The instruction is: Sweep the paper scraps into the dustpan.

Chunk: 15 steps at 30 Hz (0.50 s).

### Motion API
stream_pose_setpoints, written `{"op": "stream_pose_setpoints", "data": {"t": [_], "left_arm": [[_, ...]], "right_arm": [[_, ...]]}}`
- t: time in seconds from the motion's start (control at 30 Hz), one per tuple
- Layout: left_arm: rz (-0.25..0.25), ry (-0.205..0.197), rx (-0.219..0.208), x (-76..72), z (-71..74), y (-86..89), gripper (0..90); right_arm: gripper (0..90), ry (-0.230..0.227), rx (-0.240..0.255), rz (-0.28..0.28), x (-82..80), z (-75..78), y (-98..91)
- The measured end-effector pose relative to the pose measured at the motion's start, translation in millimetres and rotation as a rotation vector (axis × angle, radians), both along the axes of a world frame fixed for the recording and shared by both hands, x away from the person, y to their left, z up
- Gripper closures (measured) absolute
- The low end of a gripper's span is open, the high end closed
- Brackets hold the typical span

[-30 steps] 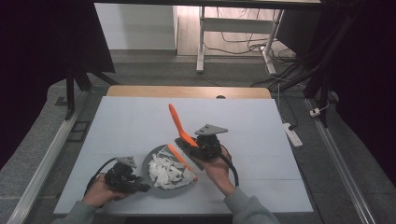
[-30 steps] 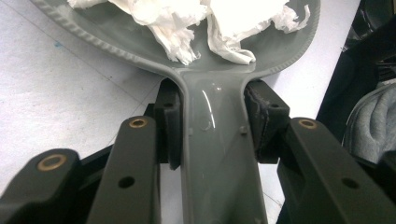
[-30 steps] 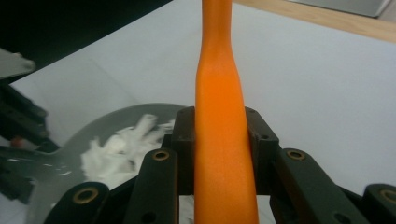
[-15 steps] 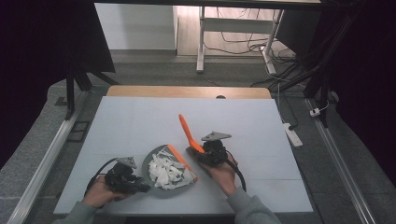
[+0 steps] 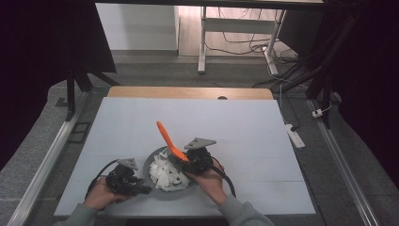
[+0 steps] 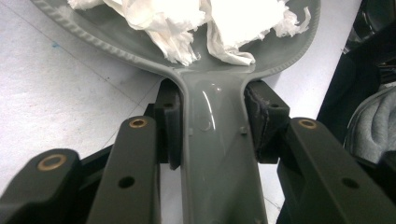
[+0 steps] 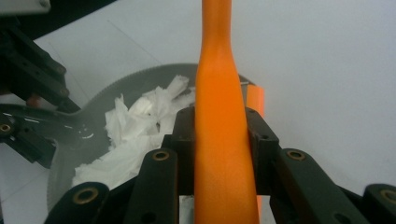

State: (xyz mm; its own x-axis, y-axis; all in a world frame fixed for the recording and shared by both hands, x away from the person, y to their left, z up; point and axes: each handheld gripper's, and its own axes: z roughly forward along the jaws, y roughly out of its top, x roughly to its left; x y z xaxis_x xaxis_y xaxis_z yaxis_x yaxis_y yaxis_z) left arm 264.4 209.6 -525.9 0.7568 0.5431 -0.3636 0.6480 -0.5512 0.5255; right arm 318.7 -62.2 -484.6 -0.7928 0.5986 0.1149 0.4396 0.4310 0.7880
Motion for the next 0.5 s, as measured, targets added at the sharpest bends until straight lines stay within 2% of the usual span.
{"op": "stream_pose_setpoints", "data": {"t": [0.3,0.5], "left_arm": [[0.009,-0.009,-0.015,-1.1,-1.0,0.6,61.2],[0.016,-0.014,-0.022,-1.8,-2.1,0.1,61.1]], "right_arm": [[69.5,-0.031,0.059,-0.078,14.3,16.9,-32.1],[69.5,-0.042,0.067,-0.096,19.0,20.4,-44.1]]}}
